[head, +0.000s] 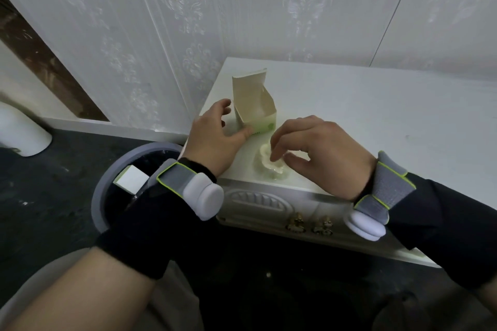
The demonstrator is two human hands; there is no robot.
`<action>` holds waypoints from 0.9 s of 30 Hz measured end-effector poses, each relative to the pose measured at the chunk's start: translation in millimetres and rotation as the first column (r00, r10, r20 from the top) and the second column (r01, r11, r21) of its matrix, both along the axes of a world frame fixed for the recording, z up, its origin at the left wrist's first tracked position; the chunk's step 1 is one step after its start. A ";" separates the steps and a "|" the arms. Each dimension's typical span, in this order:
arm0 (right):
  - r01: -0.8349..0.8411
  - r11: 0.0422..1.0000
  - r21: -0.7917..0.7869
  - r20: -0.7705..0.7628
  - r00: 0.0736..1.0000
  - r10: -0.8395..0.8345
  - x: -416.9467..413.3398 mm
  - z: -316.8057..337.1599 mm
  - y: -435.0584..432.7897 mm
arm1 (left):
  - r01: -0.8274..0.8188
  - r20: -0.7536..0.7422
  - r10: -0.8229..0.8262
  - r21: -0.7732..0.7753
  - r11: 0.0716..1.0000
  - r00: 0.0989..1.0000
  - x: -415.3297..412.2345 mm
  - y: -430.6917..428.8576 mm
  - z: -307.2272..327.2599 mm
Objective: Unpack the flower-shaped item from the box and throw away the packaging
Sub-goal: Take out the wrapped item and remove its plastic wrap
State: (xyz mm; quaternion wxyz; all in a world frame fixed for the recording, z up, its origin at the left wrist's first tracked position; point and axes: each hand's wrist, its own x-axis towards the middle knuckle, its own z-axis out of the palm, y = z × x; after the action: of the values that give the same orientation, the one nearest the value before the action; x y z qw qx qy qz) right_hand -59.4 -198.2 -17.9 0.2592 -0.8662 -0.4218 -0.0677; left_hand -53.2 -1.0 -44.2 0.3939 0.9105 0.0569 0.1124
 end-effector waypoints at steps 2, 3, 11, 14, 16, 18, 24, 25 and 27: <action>0.014 1.000 0.014 -0.026 1.000 -0.013 -0.9 -0.4 -2.3 | -0.062 -0.002 0.062 -0.015 0.998 0.998 -10.8 -4.6 -1.9; 0.022 0.999 0.028 -0.047 0.999 -0.021 -0.2 -1.4 -3.1 | -0.087 0.026 0.088 -0.038 0.995 0.996 -16.2 -7.2 -1.8; 0.383 0.885 0.266 -0.226 0.917 -0.329 -27.1 -0.4 -7.0 | 0.075 0.042 -0.067 -0.233 0.970 0.997 -36.0 -22.1 8.3; 0.516 0.819 0.250 -0.372 0.832 -0.411 -24.2 -1.9 -4.3 | 0.111 0.015 -0.111 -0.260 0.959 0.994 -36.8 -21.8 7.3; 0.524 0.824 0.213 -0.421 0.811 -0.407 -20.0 -7.0 -1.0 | 0.131 0.013 -0.132 -0.230 0.964 0.991 -37.6 -21.1 8.3; 0.519 0.833 0.191 -0.442 0.804 -0.399 -16.4 -11.5 2.5 | 0.153 0.013 -0.154 -0.217 0.964 0.988 -37.6 -19.7 8.4; 0.517 0.837 0.176 -0.480 0.788 -0.386 -7.0 -9.9 4.4 | 0.163 0.005 -0.168 -0.276 0.947 0.986 -36.2 -11.8 8.8; 0.521 0.834 0.179 -0.492 0.782 -0.382 -5.3 -10.2 3.5 | 0.164 0.006 -0.169 -0.285 0.944 0.986 -35.3 -10.1 8.1; 0.527 0.827 0.198 -0.544 0.761 -0.354 -3.3 -8.9 0.9 | 0.171 0.018 -0.174 -0.298 0.939 0.985 -34.1 -7.5 8.2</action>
State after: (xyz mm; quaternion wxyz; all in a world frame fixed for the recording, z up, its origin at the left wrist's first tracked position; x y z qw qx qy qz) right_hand -62.7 -197.3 -26.8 0.4776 -0.8720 -0.1056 0.0197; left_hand -87.3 -8.5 -36.0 0.5349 0.8425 -0.0050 0.0637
